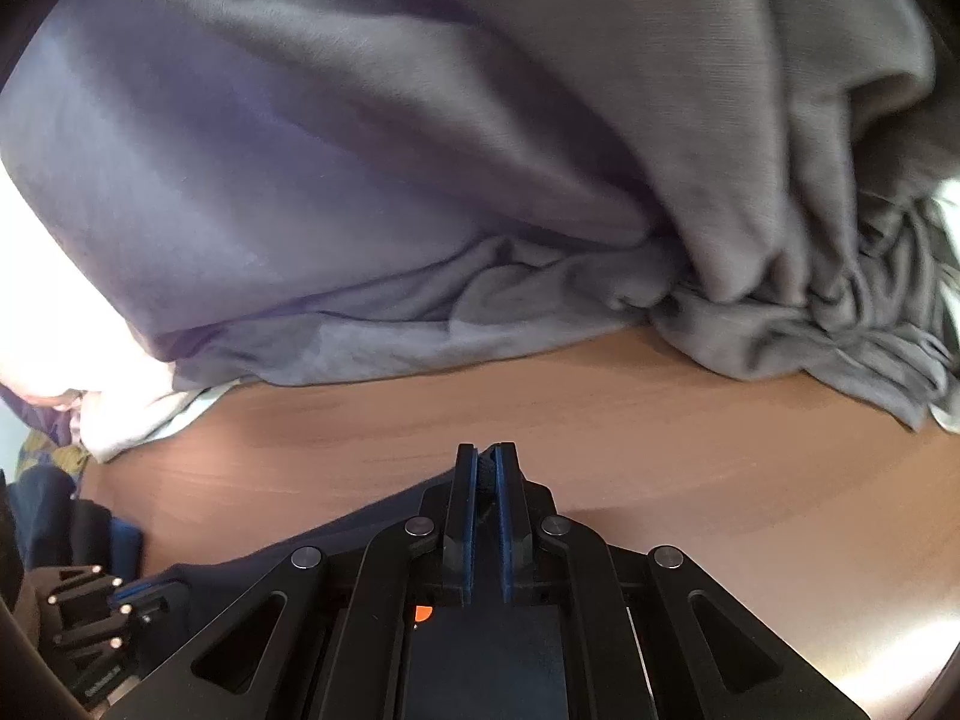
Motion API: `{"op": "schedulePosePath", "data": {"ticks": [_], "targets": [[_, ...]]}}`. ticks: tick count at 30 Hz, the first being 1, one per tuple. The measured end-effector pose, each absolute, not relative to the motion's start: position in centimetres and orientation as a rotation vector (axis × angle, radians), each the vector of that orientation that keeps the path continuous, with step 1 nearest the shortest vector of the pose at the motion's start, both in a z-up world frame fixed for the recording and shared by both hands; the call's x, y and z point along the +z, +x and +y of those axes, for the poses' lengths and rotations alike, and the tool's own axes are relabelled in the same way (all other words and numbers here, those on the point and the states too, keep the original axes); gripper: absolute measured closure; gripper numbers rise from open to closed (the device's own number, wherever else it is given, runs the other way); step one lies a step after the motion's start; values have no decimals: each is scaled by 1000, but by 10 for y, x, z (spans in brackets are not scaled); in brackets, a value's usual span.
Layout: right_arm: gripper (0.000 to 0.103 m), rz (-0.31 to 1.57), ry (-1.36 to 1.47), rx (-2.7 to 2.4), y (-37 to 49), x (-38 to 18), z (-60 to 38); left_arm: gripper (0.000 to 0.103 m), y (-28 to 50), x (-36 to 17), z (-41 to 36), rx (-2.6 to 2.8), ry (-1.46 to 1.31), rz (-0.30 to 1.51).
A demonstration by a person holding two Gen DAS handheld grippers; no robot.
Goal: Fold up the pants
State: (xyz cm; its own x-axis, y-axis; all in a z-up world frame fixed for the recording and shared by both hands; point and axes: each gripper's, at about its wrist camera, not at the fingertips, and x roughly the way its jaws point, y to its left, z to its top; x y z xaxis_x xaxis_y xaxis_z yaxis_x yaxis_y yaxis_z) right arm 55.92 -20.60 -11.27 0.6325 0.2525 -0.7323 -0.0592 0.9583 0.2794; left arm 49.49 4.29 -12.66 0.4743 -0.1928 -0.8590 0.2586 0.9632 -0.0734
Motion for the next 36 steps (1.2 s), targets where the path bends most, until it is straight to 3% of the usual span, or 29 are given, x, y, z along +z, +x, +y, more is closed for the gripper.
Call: {"op": "schedulePosePath", "data": {"ticks": [10, 11, 12, 14, 22, 28, 36], "targets": [[95, 875, 175, 325, 601, -122, -170, 98, 501, -159, 60, -178, 44, 1100], [87, 876, 154, 337, 605, -122, -164, 98, 501, -162, 63, -174, 33, 1107], [69, 877, 127, 312, 606, -121, -161, 98, 501, -164, 66, -165, 16, 1114], [59, 844, 99, 274, 604, -116, -160, 98, 500, -167, 69, -154, 4, 1115], [59, 816, 1, 136, 558, -112, -186, 94, 501, -173, 65, -108, 40, 1110], [59, 826, -12, 35, 500, -128, -217, 94, 493, -175, 43, -80, 219, 1061], [59, 814, 133, 9, 451, -136, -238, 91, 489, -172, 24, -71, 345, 1030]]}}
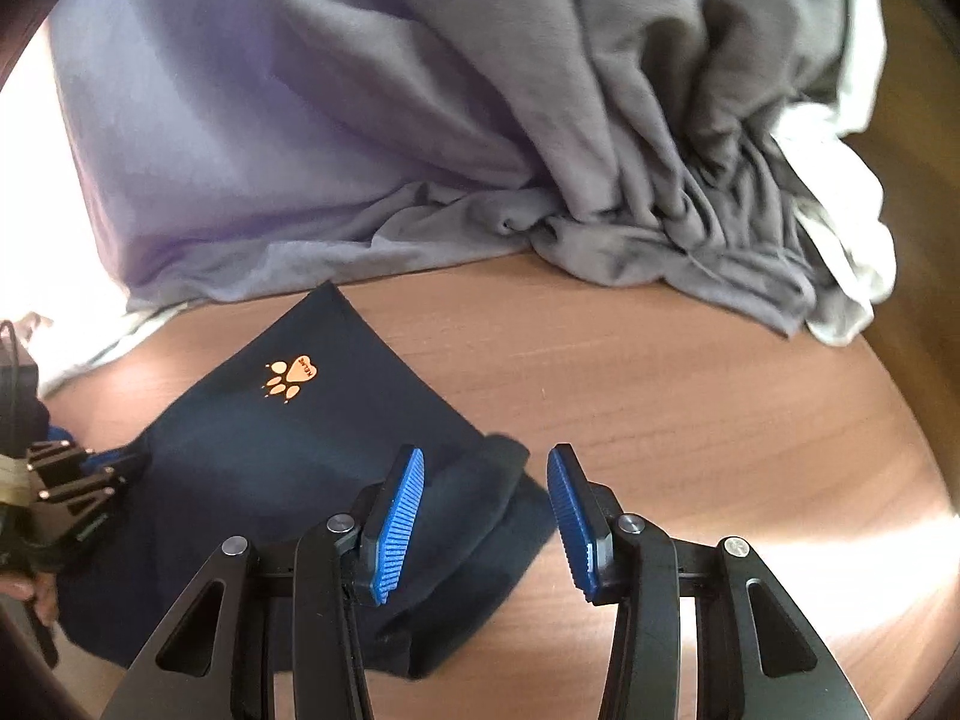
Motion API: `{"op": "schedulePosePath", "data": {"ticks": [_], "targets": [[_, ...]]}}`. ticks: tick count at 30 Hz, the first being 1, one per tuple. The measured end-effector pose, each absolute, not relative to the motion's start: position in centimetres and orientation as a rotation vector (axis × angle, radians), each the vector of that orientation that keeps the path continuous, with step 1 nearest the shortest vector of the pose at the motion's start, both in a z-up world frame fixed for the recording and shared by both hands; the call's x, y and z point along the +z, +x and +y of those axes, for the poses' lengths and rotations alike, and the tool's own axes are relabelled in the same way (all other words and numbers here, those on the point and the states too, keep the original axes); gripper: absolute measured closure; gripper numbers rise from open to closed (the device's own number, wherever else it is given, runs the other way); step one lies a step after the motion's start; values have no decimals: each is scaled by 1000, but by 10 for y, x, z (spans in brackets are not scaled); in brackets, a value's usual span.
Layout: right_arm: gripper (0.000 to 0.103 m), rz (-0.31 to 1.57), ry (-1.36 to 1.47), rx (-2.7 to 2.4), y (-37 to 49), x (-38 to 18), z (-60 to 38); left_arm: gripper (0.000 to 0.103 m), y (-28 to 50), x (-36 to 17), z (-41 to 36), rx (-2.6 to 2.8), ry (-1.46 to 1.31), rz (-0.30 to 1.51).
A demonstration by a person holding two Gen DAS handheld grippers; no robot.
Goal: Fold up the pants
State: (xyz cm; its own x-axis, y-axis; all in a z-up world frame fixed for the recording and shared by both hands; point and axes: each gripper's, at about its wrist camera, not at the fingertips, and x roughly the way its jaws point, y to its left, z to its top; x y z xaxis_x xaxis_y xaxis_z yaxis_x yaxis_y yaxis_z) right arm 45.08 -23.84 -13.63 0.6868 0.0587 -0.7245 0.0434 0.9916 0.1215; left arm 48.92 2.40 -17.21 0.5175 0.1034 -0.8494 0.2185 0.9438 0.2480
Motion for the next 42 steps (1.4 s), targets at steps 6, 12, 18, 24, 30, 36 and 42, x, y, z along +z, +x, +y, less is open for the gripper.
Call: {"op": "schedulePosePath", "data": {"ticks": [6, 12, 18, 24, 30, 36, 42], "targets": [[59, 890, 254, 52, 464, -157, -245, 88, 492, -170, 26, -69, 342, 1031], [90, 950, 296, 66, 465, -169, -247, 85, 490, -172, 19, -62, 391, 1015], [93, 934, 241, -9, 444, -156, -252, 71, 487, -172, 4, -113, 436, 995], [93, 997, 242, -127, 425, -158, -279, 61, 488, -173, -27, -204, 495, 966], [93, 1017, 238, -187, 408, -156, -295, 48, 476, -147, -37, -245, 439, 894], [48, 828, 153, -203, 384, -108, -277, 37, 439, -96, -8, -160, 345, 782], [48, 827, 177, -113, 383, -100, -245, 37, 407, -95, 40, -63, 308, 820]]}}
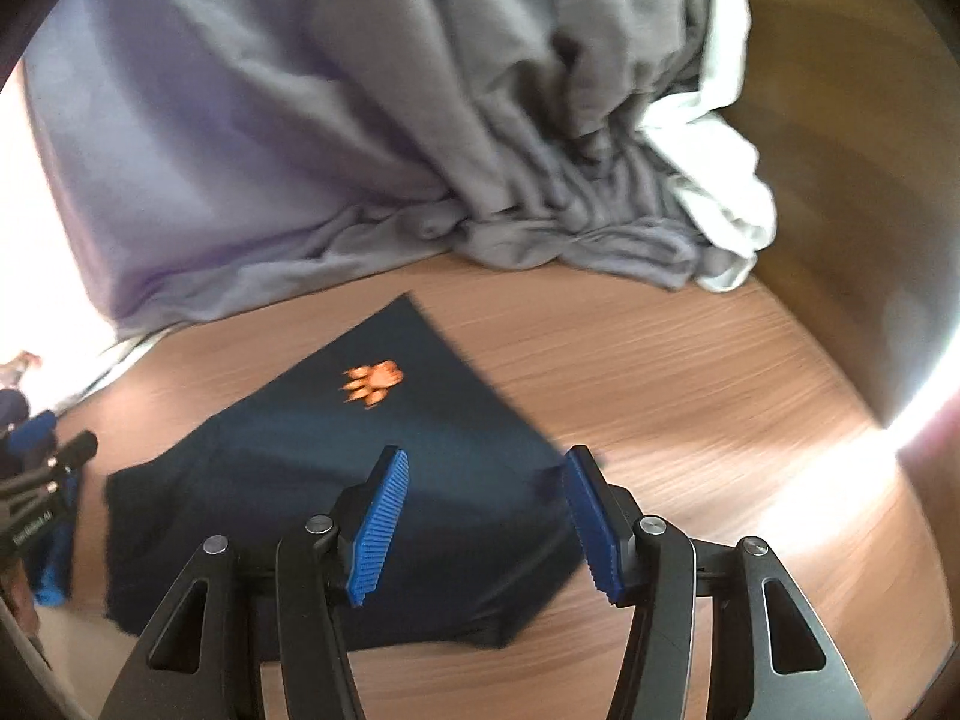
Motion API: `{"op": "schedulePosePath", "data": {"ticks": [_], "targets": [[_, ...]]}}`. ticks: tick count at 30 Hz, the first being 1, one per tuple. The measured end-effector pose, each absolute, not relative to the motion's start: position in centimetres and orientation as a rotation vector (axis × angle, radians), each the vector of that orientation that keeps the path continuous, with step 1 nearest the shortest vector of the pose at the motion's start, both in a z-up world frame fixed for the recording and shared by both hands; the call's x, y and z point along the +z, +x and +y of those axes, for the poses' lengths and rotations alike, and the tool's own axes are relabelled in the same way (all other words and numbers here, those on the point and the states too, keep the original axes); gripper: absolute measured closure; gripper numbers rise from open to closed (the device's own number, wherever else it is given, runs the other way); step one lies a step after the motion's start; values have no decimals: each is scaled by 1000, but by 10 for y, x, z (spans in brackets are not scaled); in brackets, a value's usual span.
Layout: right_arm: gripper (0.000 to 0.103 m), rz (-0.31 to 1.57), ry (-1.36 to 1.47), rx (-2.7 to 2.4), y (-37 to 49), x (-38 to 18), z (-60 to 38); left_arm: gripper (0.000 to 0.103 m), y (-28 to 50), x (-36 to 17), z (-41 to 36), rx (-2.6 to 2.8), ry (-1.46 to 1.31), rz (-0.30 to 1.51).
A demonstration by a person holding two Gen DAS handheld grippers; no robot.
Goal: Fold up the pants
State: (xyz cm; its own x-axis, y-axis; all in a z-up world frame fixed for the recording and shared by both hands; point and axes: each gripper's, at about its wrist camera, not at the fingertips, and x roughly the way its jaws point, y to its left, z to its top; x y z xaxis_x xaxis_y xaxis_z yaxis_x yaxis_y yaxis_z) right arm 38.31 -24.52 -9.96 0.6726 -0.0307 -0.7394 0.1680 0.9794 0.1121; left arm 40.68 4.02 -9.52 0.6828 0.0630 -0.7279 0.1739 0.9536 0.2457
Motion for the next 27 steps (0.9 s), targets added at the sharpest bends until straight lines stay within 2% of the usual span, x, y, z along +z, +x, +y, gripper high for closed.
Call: {"op": "schedulePosePath", "data": {"ticks": [3, 6, 7, 17, 18, 19, 21, 27], "targets": [[48, 869, 137, -49, 383, -111, -221, 39, 404, -105, 55, -107, 292, 865], [48, 894, 107, -19, 384, -118, -208, 50, 410, -108, 60, -209, 266, 886], [48, 896, 84, -27, 384, -120, -204, 51, 413, -108, 59, -259, 259, 886], [48, 920, 62, -43, 394, -131, -199, 54, 454, -132, 49, -486, 163, 979], [48, 919, 62, -41, 395, -131, -199, 55, 456, -135, 49, -492, 148, 989], [48, 919, 65, -37, 397, -132, -198, 64, 457, -138, 50, -501, 135, 995], [48, 925, 67, -34, 401, -134, -198, 70, 458, -140, 52, -480, 118, 1007], [48, 940, 61, -81, 410, -145, -206, 71, 443, -113, 54, -378, 37, 994]]}}
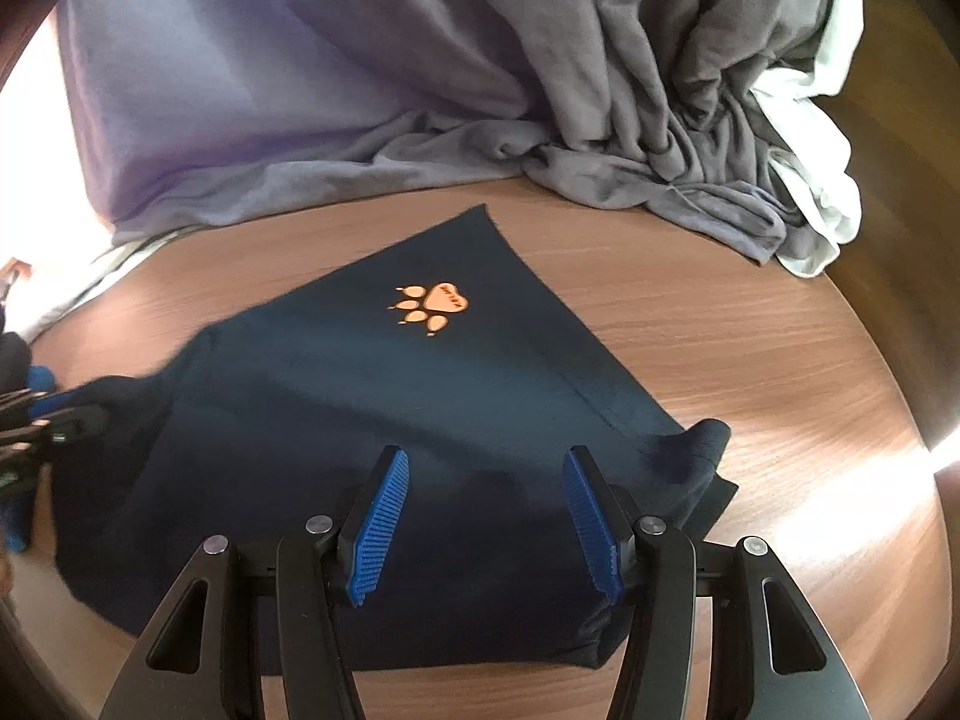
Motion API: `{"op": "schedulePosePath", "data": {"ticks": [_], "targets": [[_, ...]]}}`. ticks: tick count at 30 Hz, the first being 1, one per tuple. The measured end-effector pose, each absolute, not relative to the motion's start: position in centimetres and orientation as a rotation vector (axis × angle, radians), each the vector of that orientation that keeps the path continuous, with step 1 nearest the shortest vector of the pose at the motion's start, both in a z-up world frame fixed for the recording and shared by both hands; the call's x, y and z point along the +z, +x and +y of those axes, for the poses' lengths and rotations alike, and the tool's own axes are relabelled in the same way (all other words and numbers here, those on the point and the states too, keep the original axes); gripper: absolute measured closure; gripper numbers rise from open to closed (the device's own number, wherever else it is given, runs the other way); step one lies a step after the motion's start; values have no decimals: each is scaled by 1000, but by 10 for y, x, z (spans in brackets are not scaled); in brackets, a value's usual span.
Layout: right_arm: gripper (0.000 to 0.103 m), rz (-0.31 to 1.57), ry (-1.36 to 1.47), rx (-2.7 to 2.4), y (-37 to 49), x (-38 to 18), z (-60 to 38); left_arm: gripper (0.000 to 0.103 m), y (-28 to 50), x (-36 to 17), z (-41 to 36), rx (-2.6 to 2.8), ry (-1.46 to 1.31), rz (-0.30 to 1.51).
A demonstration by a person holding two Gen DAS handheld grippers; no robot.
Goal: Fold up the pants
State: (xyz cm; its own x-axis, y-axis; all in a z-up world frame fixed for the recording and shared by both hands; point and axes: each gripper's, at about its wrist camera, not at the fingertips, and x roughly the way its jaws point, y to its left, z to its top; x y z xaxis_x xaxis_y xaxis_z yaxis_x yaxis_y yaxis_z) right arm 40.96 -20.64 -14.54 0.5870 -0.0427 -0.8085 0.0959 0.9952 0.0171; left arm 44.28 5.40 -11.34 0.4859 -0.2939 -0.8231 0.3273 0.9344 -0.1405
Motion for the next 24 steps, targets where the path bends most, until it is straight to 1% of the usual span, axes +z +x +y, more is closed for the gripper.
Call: {"op": "schedulePosePath", "data": {"ticks": [3, 7, 12, 15, 17, 18, 21, 24], "targets": [[48, 958, 70, -111, 409, -152, -212, 70, 443, -113, 55, -261, 30, 1013], [48, 1009, 65, -166, 410, -164, -221, 71, 453, -136, 60, -164, 43, 1084], [48, 1015, 33, -200, 409, -168, -225, 68, 456, -142, 58, -88, 86, 1077], [48, 1014, 32, -225, 409, -167, -229, 62, 456, -143, 54, -40, 129, 1065], [48, 1014, 31, -251, 408, -167, -234, 60, 454, -143, 52, -28, 145, 1055], [48, 1015, 30, -255, 409, -167, -235, 57, 453, -143, 52, -16, 154, 1041], [48, 997, 31, -261, 408, -158, -238, 56, 449, -135, 49, -27, 178, 1001], [48, 899, 14, -181, 411, -133, -233, 44, 443, -118, 50, -52, 167, 947]]}}
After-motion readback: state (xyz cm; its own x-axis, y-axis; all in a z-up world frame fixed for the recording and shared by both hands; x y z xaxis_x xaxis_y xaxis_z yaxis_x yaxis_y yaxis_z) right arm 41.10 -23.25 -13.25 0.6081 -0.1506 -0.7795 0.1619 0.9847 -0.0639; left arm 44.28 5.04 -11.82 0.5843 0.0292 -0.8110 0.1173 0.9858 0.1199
